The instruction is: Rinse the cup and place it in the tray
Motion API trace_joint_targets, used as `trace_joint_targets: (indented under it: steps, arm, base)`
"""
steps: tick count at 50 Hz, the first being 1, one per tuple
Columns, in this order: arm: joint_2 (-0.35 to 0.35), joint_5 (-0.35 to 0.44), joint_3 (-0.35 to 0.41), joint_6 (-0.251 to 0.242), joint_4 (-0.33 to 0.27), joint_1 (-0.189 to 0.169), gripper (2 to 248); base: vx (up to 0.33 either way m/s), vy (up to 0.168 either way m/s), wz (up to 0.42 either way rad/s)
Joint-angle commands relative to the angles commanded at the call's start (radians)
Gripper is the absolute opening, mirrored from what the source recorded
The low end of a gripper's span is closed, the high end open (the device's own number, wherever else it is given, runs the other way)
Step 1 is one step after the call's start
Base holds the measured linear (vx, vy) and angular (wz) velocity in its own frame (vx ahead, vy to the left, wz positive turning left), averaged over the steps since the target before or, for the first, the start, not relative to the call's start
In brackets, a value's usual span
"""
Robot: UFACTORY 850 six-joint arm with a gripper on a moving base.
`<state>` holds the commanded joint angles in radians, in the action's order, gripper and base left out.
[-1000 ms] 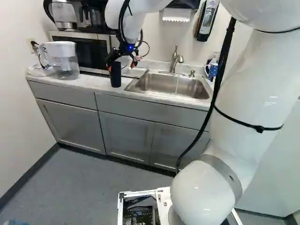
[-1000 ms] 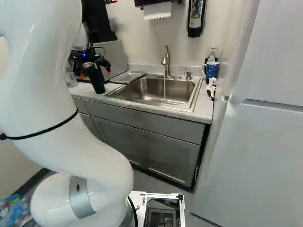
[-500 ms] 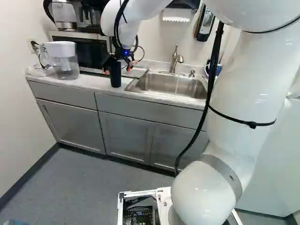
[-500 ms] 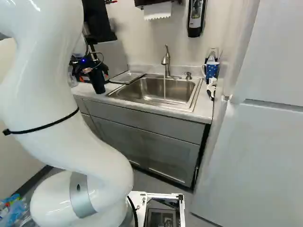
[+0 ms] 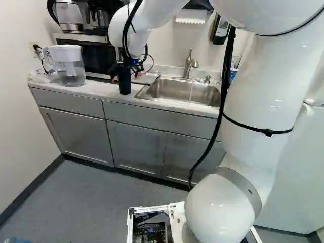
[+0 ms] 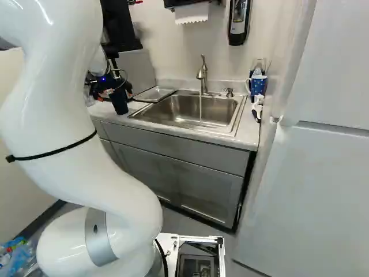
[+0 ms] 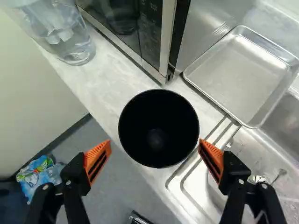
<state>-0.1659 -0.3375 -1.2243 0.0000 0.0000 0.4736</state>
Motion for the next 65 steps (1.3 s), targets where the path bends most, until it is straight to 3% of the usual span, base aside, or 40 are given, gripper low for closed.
trace_joint_targets:
  steps: [35,65]
  arm:
    - [0.038,0.196,0.125,0.0,0.003,-0.011,247]
    - [-0.009,0.385,0.144,0.0,0.022,-0.009,247]
  base:
    - [0.0,0.0,0.0]
    - [0.0,0.0,0.0]
